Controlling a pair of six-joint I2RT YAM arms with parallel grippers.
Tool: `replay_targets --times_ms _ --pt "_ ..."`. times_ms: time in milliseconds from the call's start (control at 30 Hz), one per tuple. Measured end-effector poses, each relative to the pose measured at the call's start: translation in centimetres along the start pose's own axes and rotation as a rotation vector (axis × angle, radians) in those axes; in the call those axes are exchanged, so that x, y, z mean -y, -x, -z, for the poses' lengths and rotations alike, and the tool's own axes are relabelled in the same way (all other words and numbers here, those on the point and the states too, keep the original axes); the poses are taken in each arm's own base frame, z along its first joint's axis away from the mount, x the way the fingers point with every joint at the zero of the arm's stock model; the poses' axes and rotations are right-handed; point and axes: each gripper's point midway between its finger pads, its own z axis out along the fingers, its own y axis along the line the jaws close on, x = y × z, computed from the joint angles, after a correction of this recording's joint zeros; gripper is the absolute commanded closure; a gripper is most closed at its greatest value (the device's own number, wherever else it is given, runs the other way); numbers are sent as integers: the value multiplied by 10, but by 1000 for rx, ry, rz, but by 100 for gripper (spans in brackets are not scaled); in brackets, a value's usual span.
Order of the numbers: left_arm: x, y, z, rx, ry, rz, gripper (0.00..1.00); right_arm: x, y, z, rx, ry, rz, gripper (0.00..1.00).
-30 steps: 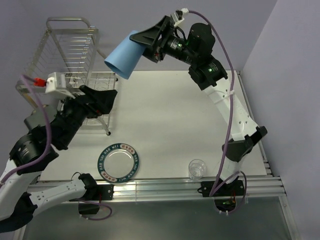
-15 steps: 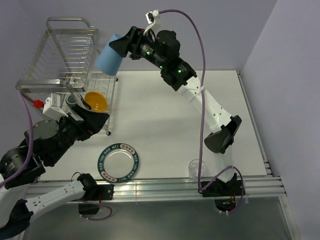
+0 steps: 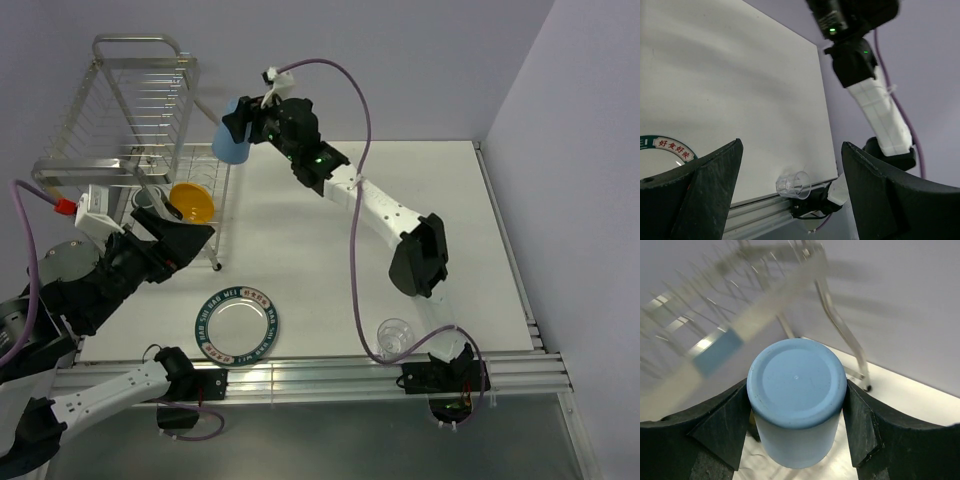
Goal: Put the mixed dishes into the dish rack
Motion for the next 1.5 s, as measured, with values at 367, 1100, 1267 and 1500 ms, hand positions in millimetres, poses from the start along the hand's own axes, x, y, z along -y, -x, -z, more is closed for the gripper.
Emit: replay_targets --times_ms 367,1100,1267,1500 --pt "12 -10 -10 -41 -38 8 13 44 -127 -58 -49 -6 127 100" --pt "-7 -20 -4 -38 -44 46 13 -16 -122 -81 73 189 100 100" --pt "-6 -20 -3 -35 -47 59 13 -16 -145 -82 39 195 102 100" --pt "-6 -15 6 -20 -69 82 13 -11 -168 -84 9 184 117 100"
